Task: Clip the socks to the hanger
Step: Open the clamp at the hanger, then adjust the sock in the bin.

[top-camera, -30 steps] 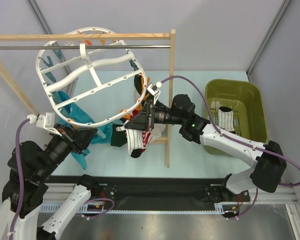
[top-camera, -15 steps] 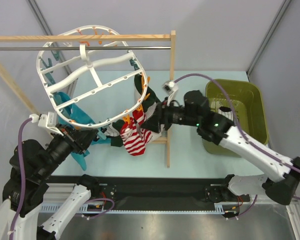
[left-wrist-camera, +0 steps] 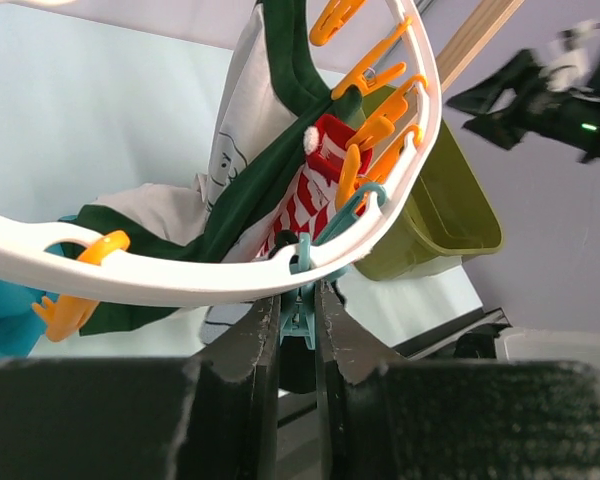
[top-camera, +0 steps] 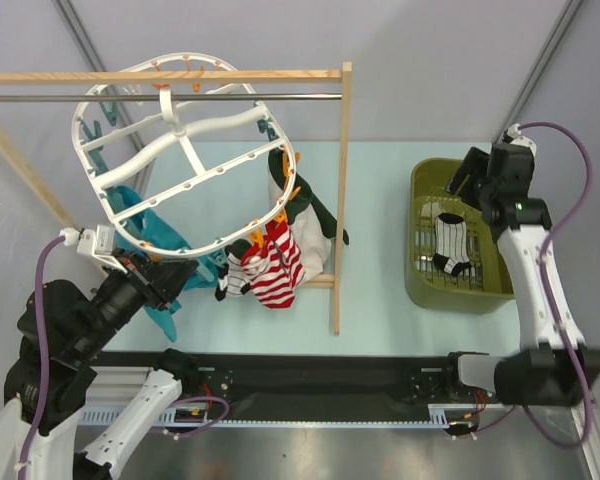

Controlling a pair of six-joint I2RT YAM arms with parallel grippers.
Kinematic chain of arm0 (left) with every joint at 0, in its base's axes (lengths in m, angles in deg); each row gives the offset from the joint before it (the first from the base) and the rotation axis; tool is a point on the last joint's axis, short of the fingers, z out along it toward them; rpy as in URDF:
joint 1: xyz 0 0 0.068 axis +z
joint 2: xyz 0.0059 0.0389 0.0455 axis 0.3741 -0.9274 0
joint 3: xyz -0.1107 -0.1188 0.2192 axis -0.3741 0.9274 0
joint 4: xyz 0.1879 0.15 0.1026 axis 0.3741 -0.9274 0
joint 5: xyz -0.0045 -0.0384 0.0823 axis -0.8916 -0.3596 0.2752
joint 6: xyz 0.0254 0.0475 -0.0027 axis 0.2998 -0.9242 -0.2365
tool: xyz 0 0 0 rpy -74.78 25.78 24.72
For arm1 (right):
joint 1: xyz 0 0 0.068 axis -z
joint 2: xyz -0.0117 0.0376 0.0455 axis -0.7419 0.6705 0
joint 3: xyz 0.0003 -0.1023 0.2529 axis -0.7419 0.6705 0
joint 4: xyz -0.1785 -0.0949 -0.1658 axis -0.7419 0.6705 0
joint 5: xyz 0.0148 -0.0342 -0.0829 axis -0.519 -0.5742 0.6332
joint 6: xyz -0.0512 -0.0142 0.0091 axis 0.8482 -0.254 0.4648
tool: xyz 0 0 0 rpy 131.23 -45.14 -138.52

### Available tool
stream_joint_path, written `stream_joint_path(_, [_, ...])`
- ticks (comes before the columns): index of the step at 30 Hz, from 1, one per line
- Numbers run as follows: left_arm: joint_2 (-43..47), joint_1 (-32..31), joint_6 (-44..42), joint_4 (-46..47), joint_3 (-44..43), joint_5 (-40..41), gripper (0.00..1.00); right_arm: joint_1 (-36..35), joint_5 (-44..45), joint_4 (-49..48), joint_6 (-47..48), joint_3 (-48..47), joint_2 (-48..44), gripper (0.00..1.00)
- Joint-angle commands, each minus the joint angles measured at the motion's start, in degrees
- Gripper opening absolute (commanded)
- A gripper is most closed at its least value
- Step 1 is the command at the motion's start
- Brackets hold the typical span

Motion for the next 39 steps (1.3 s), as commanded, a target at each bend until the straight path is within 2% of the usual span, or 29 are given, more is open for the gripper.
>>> stream_joint_path(1, [0.3,-0.3,1.3,1.9,-0.7,-2.5,0.00,6.1,2.3,1.3,-0.2,1.6,10.4,0.75])
stream_joint_path(7, [0.3,-0.3,2.8,4.5,1.7,-5.1,0.00,7.3,3.4,-3.3,-1.8,0.0,27.5,0.78])
stream_joint_path(11, [0.5,-0.3,3.2,5.0,2.9,-6.0,0.00,7.4,4.6,-8.2,-3.3,-2.6,34.9,0.78])
stream_joint_path(15, [0.5,-0.3,3.2,4.7,3.1,-5.8,0.00,7.4,5.7,-8.8,-4.9,-8.0,42.8,0.74])
stream_joint_path(21, [0.1,-0.3,3.8,5.1,3.5,-6.3,0.00,6.6,7.9,-8.0,-6.3,-12.4,50.1,0.63])
stream_joint_path(24, [-0.2,-0.3,3.9,5.2,3.3,-6.5,0.00,6.5,9.1,-8.9,-6.9,-11.7,49.9,0.55])
stream_joint_path(25, [-0.2,-0.3,4.0,5.1,3.2,-6.6,0.00,6.6,9.1,-9.2,-6.7,-11.5,49.5,0.43])
stream_joint_path(26, [-0.2,-0.3,3.9,5.2,3.2,-6.5,0.00,6.7,9.4,-9.0,-6.5,-11.4,49.0,0.38])
stream_joint_path(27, [-0.2,-0.3,3.9,5.1,3.2,-6.4,0.00,6.6,9.8,-9.4,-6.4,-10.9,48.1,0.26])
stream_joint_path(30, [0.0,-0.3,4.3,5.1,3.3,-6.6,0.00,6.3,9.5,-12.2,-4.3,-8.7,43.2,0.14])
stream_joint_path(31, [0.1,-0.3,4.3,5.3,3.5,-6.6,0.00,6.2,7.9,-12.4,-3.5,-8.6,41.3,0.06])
stream_joint_path(32, [0.2,-0.3,4.3,5.4,3.6,-6.7,0.00,6.2,7.8,-11.5,-2.7,-9.5,40.6,0.02])
stream_joint_path(39, [0.7,-0.3,4.4,5.3,3.3,-6.8,0.00,6.9,2.2,-9.5,1.5,-8.7,32.3,0.00])
